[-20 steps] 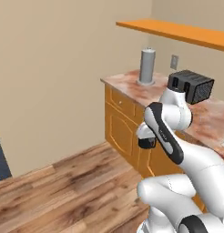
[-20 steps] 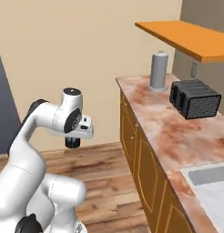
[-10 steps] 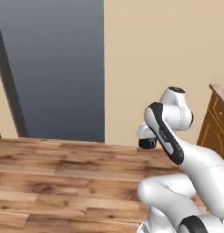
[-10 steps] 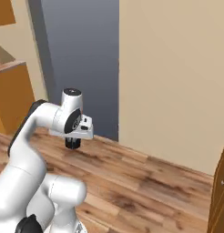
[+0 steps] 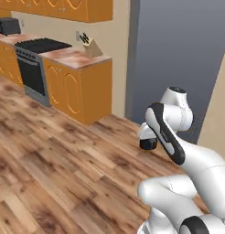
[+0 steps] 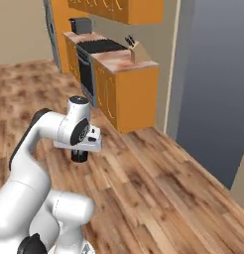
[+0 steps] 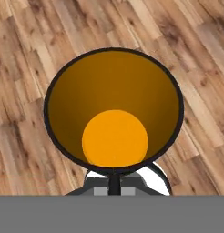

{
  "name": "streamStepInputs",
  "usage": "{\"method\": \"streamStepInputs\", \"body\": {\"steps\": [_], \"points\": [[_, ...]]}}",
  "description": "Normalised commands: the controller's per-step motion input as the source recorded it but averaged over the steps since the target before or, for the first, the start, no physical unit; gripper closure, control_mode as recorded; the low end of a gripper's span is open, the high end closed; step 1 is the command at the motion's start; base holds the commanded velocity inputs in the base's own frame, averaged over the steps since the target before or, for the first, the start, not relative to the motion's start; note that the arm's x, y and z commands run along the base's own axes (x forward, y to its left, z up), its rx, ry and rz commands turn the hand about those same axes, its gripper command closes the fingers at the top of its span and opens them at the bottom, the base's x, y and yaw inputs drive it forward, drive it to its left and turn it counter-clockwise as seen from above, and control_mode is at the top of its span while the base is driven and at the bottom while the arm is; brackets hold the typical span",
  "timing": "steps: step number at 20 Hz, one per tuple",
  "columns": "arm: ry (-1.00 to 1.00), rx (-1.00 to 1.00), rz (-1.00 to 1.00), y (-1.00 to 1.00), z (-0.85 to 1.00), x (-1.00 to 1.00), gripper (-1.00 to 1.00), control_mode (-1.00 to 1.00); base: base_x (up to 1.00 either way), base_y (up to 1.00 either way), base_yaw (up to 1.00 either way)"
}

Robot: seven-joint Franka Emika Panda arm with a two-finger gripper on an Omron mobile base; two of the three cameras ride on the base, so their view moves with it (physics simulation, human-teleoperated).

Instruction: Clear the mugs and bowl far away from the sink.

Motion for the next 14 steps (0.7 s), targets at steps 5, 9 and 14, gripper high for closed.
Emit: {"method": "streamStepInputs", "body": {"steps": [5, 9, 14], "points": [[0.0, 0.0, 0.0, 0.0, 0.0, 0.0, 1.0, 1.0, 0.0, 0.0, 0.99], [0.0, 0.0, 0.0, 0.0, 0.0, 0.0, 1.0, 1.0, 0.26, -0.03, 0.7], [0.0, 0.0, 0.0, 0.0, 0.0, 0.0, 1.0, 1.0, 0.54, 0.38, 0.34]]}}
